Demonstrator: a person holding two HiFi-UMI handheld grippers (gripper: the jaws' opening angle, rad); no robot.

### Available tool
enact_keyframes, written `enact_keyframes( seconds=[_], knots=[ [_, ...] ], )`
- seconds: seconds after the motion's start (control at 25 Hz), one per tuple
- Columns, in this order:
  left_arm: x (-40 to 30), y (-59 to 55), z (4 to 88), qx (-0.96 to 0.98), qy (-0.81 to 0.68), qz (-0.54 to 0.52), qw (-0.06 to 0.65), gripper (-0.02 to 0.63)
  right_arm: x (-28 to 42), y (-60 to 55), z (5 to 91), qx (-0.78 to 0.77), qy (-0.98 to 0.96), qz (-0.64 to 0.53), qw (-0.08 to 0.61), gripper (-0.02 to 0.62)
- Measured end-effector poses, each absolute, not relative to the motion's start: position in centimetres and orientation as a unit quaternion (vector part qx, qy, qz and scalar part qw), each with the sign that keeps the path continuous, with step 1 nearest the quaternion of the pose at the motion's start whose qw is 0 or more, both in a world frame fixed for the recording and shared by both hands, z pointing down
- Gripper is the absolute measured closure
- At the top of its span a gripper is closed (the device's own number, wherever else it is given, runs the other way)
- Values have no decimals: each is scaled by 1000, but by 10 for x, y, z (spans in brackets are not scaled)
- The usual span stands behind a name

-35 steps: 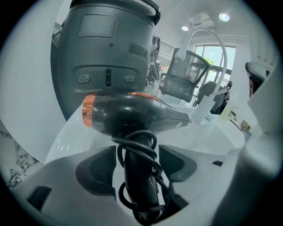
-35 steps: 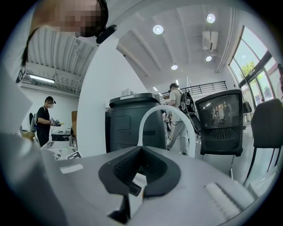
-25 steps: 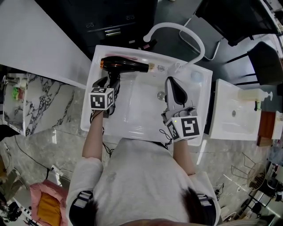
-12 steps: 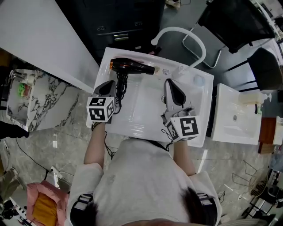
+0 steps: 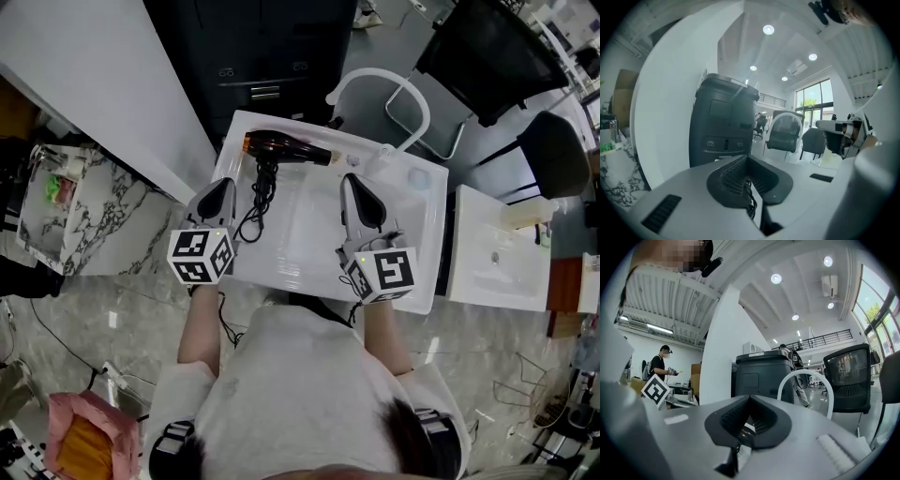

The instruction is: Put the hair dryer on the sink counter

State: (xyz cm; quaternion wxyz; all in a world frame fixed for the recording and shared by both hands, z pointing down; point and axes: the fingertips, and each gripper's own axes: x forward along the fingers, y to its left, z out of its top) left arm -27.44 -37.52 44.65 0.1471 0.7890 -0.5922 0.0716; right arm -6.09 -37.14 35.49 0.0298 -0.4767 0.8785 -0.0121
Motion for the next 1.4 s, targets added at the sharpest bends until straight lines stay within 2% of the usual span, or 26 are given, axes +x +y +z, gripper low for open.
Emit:
enact_keyframes(
  seconds=[0.76,1.4],
  knots=[
    [-320,-281,351,772,-632,-35,67,598,-81,-292,327,-480,876,23,45,584],
    [-324,-239,309,762,-646,-46,-6,598,-81,-264,310,-491,868,46,61,584]
  ],
)
